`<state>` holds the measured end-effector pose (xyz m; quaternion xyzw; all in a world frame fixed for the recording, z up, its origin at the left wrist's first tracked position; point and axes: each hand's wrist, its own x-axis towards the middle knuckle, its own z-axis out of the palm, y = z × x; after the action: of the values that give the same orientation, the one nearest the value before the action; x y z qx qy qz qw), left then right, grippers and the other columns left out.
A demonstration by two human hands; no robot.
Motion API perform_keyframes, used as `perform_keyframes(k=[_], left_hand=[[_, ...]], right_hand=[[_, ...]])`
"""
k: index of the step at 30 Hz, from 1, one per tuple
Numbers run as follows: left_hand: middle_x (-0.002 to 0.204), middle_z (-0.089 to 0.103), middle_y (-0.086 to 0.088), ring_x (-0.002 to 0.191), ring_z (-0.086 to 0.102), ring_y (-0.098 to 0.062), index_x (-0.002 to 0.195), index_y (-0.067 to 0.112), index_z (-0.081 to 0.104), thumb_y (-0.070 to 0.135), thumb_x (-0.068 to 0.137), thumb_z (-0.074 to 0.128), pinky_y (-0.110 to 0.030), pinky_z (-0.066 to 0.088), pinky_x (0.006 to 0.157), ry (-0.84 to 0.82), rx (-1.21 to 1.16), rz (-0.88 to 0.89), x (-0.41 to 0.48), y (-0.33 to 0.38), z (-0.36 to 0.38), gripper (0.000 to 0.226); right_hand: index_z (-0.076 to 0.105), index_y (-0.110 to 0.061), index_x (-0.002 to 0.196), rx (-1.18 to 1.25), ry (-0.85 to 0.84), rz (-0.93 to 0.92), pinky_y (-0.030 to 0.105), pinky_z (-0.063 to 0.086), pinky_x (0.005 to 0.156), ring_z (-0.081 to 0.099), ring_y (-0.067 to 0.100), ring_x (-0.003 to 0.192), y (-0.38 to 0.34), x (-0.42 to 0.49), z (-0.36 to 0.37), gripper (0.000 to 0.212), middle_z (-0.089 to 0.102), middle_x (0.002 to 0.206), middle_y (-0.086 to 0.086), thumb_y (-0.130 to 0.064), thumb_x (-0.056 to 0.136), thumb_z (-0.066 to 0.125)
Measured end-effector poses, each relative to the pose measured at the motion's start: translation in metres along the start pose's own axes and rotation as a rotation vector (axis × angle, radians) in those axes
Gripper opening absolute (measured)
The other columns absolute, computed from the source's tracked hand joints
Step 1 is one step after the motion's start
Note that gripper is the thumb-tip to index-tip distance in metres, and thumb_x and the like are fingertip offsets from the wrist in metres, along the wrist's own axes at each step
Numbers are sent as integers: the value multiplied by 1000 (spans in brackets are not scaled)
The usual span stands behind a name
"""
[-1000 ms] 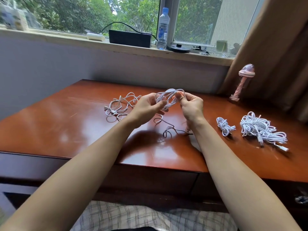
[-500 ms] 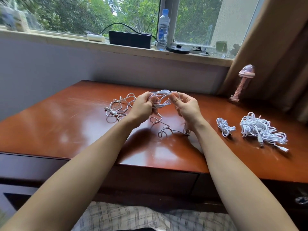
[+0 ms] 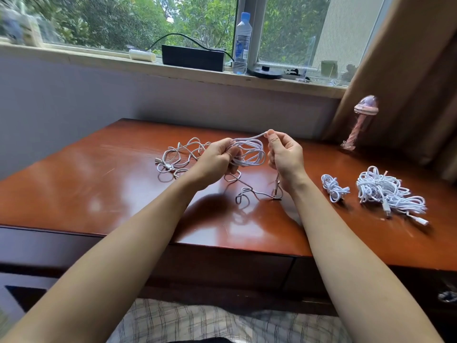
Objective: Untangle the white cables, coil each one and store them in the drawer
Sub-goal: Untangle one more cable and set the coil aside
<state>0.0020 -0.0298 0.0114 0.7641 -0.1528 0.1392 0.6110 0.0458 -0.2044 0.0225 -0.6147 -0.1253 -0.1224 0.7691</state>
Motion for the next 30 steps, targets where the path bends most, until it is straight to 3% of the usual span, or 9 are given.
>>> perform_keyframes(k=[4,8,11,14,22,25,30], left_hand=[[66,52,-10,52,49,-14,84,12,53,5,108,38,-23,36,50,26,-70,16,1,2,1,30],[64,57,-2,49,48,-11,84,11,53,8,109,39,-26,35,51,163,-173,-9,7,1,-1,28],[68,54,-7,46,49,-8,86,11,53,8,109,39,-21,35,46,268,-222,-35,10,1,-4,27],[67,53,-7,43,49,-7,84,11,53,8,108,40,-20,35,43,362,-218,-63,14,-2,-6,28],[65,60,-6,43,52,-7,76,14,55,10,103,44,-24,44,49,489,24,-77,17,-9,-8,29],[63,62,-3,53,59,-20,73,18,56,14,99,48,-35,51,57,499,180,-36,16,-12,-11,28],[71,69,-10,72,64,-34,83,8,66,20,95,51,-42,51,68,509,375,29,13,-16,-13,23]], right_hand=[[64,-12,90,-80,-10,16,19,26,39,33,7,41,6,1,-1,14,44,56,0,-20,101,62],[68,-9,89,-316,-53,-38,20,31,40,39,4,43,12,2,-2,18,50,57,-6,-24,99,66],[74,-6,90,-496,-142,-137,14,39,55,48,-3,50,15,1,-1,20,60,62,-14,-24,97,69],[77,-11,86,-624,-280,-184,22,40,62,48,-2,57,17,-3,0,23,65,68,-9,-30,96,70],[80,-16,88,-752,-464,-214,19,38,60,49,-3,59,16,-10,0,22,67,65,-14,-35,94,71],[80,-16,88,-762,-470,-231,24,43,64,51,2,63,17,-12,3,11,70,69,-4,-26,90,75],[80,-25,95,-954,-375,-496,38,51,65,57,17,67,19,-9,1,15,61,76,-5,-37,88,73]])
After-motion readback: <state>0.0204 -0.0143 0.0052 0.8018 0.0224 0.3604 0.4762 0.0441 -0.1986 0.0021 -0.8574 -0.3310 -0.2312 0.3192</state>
